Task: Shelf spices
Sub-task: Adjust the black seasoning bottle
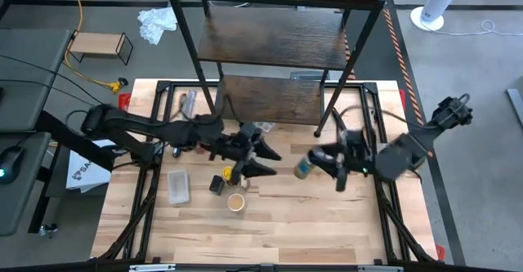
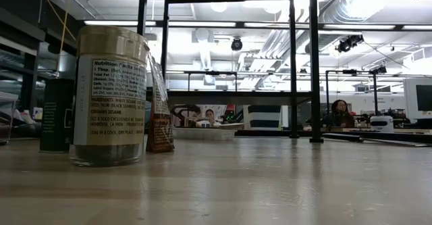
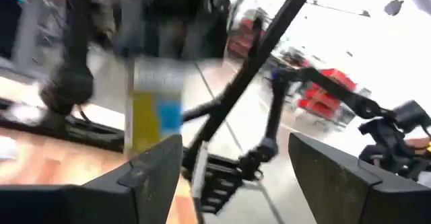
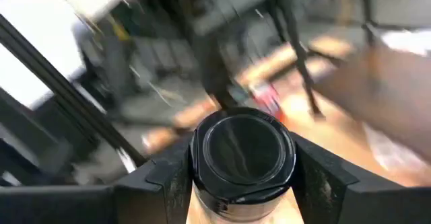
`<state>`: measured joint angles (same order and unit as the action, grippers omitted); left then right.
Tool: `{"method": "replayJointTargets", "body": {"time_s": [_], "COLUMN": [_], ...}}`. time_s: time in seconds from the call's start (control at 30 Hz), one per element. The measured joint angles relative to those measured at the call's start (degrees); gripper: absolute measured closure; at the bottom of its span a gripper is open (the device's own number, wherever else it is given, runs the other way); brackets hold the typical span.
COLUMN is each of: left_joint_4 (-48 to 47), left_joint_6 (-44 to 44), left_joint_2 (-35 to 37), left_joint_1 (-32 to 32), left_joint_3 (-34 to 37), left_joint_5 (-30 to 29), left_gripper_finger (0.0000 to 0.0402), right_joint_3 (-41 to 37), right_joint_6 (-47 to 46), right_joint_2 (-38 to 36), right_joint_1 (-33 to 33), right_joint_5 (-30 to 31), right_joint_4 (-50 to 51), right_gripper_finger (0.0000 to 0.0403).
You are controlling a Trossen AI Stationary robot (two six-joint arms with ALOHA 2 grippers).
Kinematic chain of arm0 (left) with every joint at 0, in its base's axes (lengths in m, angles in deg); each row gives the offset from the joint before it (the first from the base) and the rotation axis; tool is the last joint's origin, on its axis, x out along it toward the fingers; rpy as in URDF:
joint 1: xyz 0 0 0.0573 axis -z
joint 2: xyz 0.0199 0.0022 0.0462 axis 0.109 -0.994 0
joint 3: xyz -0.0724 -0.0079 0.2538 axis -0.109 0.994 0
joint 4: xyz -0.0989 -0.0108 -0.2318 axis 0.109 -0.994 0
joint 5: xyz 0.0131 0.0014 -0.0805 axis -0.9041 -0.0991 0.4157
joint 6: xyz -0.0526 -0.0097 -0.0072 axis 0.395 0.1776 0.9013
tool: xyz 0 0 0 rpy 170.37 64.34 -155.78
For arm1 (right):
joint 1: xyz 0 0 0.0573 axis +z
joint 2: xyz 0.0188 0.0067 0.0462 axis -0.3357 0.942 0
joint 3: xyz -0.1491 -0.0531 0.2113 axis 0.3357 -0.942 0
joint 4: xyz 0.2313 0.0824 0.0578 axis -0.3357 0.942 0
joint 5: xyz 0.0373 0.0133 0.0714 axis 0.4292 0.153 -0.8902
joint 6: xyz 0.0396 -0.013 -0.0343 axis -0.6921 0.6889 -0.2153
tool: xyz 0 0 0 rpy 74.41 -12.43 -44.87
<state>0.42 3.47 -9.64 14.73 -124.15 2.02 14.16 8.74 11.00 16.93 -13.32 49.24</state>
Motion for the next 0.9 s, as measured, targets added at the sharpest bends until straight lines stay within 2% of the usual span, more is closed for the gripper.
{"method": "replayJointTargets", "body": {"time_s": [0.1, 0.23, 0.33, 0.43, 0.6, 0.73, 0.9], "left_joint_4": [-5.0, -9.4, -11.8, -14.9, -17.2, -17.8, -17.7], "left_joint_6": [-4.1, -7.5, -9.1, -9.4, -8.5, -7.1, -7.0], "left_joint_2": [4.2, 8.7, 11.6, 13.3, 13.8, 13.1, 12.0], "left_joint_1": [-0.2, -0.2, -0.2, -0.2, -0.2, -0.2, -0.2], "left_joint_3": [0.0, 0.0, 0.0, 0.0, 0.0, 0.0, 0.0], "left_joint_5": [-6.9, -16.5, -22.4, -26.5, -30.2, -31.8, -33.0], "left_gripper_finger": [0.0140, 0.0147, 0.0149, 0.0149, 0.0149, 0.0149, 0.0149], "right_joint_3": [-0.1, -0.1, -0.1, -0.1, -0.1, -0.1, -0.1], "right_joint_6": [-14.8, -34.8, -48.5, -58.8, -70.2, -77.2, -76.8], "right_joint_2": [1.3, 6.9, 12.5, 19.7, 30.1, 34.3, 36.4], "right_joint_1": [5.8, 12.1, 15.0, 16.7, 18.5, 20.5, 20.5], "right_joint_5": [3.7, 8.7, 9.5, 6.1, -2.0, -2.8, -3.5], "right_joint_4": [15.0, 30.5, 38.4, 42.9, 44.5, 45.4, 45.3], "right_gripper_finger": [0.0212, 0.0212, 0.0212, 0.0212, 0.0212, 0.0212, 0.0212]}}
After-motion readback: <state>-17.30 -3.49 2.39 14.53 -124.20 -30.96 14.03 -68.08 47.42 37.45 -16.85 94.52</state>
